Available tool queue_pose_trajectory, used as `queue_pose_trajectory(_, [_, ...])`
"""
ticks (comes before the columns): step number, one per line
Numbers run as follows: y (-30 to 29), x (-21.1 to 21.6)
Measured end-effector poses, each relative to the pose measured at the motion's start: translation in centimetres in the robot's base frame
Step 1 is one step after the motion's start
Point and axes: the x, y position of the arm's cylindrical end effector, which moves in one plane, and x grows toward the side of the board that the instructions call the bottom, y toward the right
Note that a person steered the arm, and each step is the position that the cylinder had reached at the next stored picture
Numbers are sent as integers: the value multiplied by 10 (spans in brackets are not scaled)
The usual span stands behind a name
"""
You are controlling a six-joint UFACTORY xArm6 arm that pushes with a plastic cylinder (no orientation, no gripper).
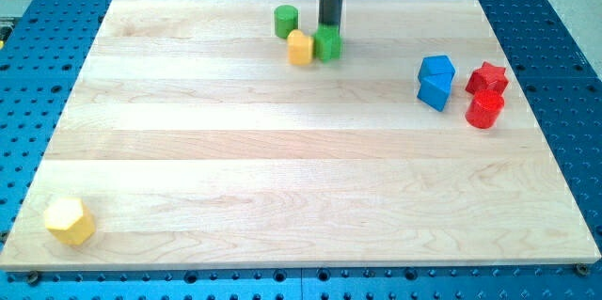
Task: Move the yellow heart diagonally bottom left to the green circle
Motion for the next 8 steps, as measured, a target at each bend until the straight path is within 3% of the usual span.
queue_pose_trajectory(1, [0,87])
queue_pose_trajectory(2, [0,106])
queue_pose_trajectory(3, [2,105])
queue_pose_trajectory(4, [5,42])
queue_pose_trajectory(5, [3,11])
queue_pose_trajectory(8, [-91,9])
